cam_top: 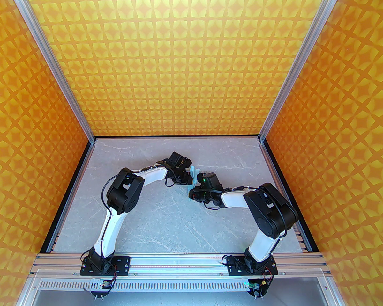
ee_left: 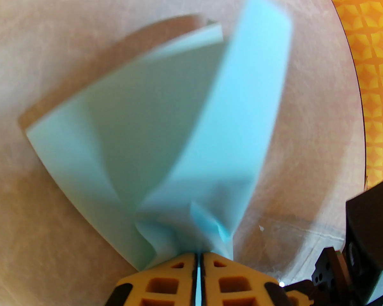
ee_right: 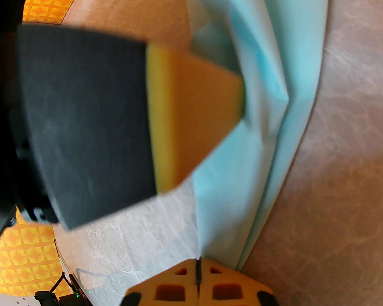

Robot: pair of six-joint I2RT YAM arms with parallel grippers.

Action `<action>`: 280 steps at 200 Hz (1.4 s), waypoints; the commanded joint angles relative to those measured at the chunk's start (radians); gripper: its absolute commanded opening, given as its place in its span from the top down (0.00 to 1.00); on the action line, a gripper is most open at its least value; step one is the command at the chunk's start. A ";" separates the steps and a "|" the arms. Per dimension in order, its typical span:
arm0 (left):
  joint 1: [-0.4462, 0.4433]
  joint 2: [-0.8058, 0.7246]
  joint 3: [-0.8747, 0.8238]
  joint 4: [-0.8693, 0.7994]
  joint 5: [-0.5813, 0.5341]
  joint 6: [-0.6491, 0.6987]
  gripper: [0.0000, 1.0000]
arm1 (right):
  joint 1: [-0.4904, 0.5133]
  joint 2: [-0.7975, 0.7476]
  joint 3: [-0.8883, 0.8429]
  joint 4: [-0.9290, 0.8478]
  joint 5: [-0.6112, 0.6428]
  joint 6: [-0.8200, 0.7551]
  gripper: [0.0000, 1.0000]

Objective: Fold a paper plane with a square sheet of paper (fold left side to right side)

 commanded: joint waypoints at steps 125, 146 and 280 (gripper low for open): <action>-0.005 -0.012 -0.060 0.018 0.000 0.019 0.89 | -0.095 -0.026 0.234 -0.253 0.096 -0.069 0.95; -0.006 -0.017 -0.064 0.019 -0.001 0.024 0.88 | -0.102 0.013 0.281 -0.259 0.109 -0.066 0.94; -0.014 -0.045 -0.079 0.015 0.010 0.067 0.88 | -0.135 0.213 0.374 -0.283 0.172 -0.074 0.91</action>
